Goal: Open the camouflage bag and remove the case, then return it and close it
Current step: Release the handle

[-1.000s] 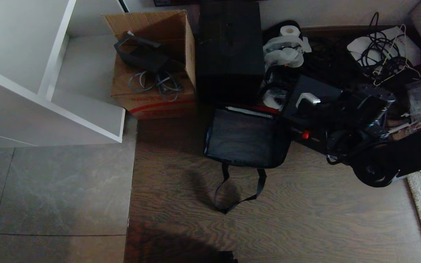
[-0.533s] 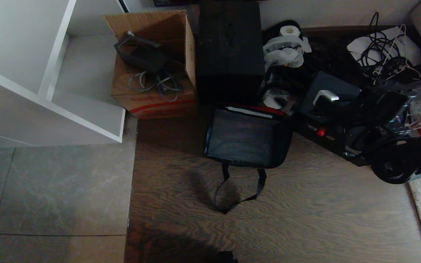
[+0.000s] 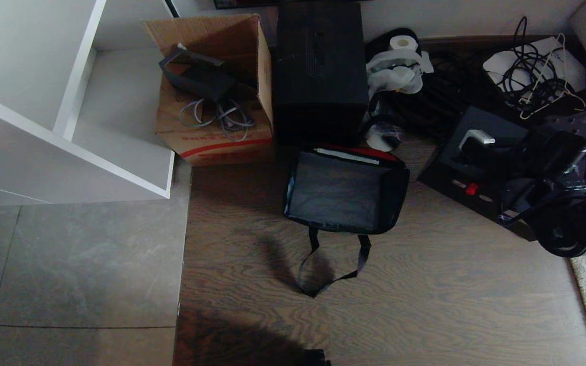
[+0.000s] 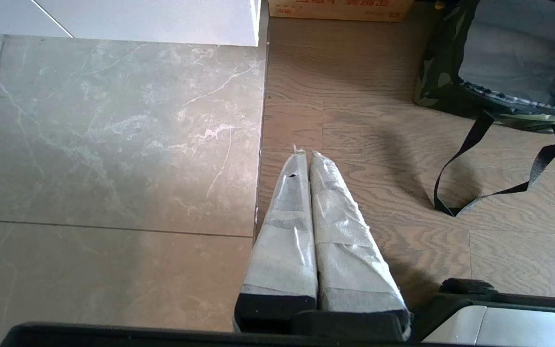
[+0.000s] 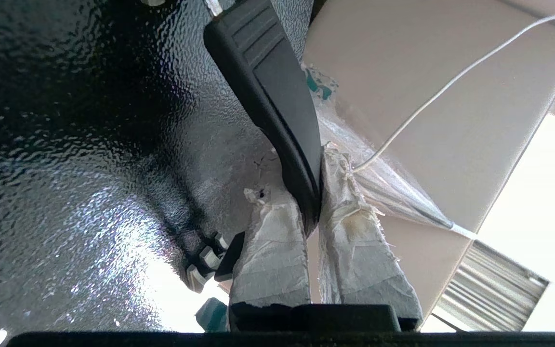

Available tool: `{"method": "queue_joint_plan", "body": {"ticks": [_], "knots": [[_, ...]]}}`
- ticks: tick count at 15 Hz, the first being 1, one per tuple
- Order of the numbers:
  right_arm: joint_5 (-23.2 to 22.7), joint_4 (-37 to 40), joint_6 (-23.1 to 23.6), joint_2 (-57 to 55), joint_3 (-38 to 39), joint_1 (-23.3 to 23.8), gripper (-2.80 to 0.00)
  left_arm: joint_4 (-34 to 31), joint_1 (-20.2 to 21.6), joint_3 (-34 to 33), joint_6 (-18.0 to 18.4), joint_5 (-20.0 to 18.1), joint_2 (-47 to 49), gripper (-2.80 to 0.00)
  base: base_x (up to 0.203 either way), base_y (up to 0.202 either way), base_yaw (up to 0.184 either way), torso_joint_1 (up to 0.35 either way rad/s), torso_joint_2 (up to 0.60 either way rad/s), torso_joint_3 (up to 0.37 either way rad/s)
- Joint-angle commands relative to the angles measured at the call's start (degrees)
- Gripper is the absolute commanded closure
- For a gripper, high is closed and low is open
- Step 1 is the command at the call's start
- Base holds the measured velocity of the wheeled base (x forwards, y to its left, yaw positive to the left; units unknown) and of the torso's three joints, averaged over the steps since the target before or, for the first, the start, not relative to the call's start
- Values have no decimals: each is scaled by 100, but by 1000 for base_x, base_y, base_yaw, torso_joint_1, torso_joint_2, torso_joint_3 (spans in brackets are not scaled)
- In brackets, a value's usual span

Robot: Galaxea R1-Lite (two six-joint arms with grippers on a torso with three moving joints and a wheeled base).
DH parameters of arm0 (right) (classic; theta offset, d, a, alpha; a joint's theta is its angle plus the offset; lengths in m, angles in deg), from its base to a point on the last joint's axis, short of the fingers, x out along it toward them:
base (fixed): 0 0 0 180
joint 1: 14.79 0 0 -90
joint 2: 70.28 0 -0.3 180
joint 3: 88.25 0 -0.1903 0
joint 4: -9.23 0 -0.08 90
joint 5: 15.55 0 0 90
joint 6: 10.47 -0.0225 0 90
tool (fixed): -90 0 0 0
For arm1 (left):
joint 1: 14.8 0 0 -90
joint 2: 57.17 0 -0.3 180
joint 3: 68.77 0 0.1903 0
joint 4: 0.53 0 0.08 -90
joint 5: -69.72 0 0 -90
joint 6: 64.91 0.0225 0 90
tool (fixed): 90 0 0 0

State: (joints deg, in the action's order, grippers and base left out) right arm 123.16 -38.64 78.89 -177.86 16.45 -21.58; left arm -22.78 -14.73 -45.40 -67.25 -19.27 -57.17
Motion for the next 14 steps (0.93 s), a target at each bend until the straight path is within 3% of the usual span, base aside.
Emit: {"method": "queue_joint_plan", "body": {"ticks": [1, 14], "knots": [[25, -52, -118, -380, -50, 174, 0, 3, 1, -53, -3, 4, -9, 0, 0, 0, 0, 0, 0, 0], [34, 30, -1139, -2600, -1168, 663, 0, 2, 1, -53, -3, 4, -9, 0, 0, 0, 0, 0, 0, 0]]}}
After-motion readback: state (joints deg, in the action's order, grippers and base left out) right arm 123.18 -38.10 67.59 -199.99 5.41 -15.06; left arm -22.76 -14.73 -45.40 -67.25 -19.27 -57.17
